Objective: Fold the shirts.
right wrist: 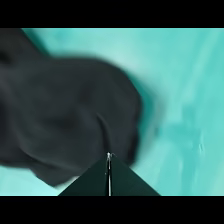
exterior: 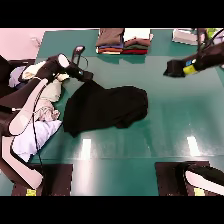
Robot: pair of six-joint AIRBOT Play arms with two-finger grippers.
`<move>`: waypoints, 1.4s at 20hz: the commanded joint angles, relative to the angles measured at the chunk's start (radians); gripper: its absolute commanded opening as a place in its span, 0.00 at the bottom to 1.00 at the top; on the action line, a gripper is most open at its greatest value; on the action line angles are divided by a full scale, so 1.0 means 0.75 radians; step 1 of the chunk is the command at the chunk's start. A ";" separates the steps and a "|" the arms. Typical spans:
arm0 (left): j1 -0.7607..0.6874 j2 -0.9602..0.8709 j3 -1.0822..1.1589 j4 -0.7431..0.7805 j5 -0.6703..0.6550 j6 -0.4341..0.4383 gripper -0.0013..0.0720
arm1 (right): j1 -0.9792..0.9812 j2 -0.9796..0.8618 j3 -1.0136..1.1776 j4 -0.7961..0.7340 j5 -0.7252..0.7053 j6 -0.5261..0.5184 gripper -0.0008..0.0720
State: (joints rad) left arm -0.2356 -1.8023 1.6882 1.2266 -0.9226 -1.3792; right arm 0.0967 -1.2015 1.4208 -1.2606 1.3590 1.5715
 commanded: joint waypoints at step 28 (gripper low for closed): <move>0.032 0.829 0.285 0.123 0.004 0.052 0.05 | -0.105 0.233 0.219 -0.136 -0.255 0.076 0.03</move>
State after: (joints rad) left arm -0.2127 -1.3663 1.8626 1.3014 -0.9363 -1.3651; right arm 0.0746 -1.1564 1.4330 -1.3396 1.1160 1.6543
